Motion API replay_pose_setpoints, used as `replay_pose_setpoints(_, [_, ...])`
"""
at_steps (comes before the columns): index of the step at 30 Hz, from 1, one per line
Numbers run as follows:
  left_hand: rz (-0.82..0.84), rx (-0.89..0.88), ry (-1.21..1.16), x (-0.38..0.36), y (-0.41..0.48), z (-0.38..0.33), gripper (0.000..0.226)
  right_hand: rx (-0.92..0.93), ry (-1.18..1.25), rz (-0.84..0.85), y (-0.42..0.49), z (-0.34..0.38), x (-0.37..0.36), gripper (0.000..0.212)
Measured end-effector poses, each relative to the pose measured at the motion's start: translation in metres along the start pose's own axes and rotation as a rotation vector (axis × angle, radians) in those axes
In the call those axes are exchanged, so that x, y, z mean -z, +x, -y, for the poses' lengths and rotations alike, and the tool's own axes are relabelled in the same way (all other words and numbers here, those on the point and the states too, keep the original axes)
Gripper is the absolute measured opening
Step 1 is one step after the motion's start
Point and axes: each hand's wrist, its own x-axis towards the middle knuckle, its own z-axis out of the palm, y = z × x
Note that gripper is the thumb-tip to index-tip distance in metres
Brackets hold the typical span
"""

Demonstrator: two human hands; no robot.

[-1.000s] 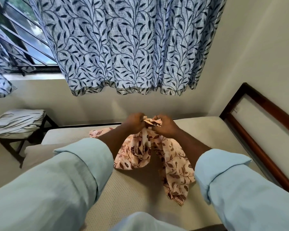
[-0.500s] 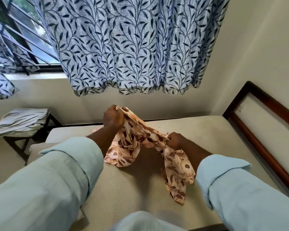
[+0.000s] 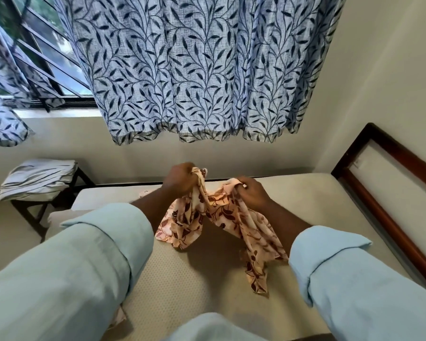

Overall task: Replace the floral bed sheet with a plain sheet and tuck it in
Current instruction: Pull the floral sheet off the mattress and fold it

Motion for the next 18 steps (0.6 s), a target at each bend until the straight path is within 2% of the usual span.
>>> replay_pose_setpoints(4, [0.205, -0.142, 0.052, -0.015, -0.005, -0.027, 0.029, 0.147, -0.033, 0.101, 0.009, 0.029, -0.007, 0.023])
replay_pose_setpoints(7, [0.318, -0.193, 0.058, -0.021, -0.006, -0.044, 0.014, 0.142, -0.026, 0.124, 0.012, 0.039, -0.007, 0.032])
replay_pose_setpoints(9, [0.373, -0.211, 0.043, -0.018, -0.006, -0.050, 0.002, 0.125, -0.024, 0.128, 0.011, 0.040, -0.003, 0.028])
replay_pose_setpoints(10, [0.396, -0.221, 0.039, -0.017, -0.005, -0.051, 0.004, 0.114, -0.023, 0.127, 0.011, 0.039, -0.001, 0.026])
replay_pose_setpoints(13, [0.370, -0.211, 0.096, -0.017, -0.003, -0.050, 0.012, 0.062, -0.012, 0.124, 0.011, 0.037, 0.004, 0.030])
replay_pose_setpoints(15, [0.315, -0.186, 0.122, -0.021, -0.001, -0.047, 0.009, 0.035, -0.028, 0.109, 0.011, 0.035, 0.006, 0.032])
replay_pose_setpoints(18, [0.259, -0.146, 0.070, -0.017, -0.002, -0.045, 0.011, 0.002, -0.030, 0.141, 0.006, 0.026, 0.009, 0.029])
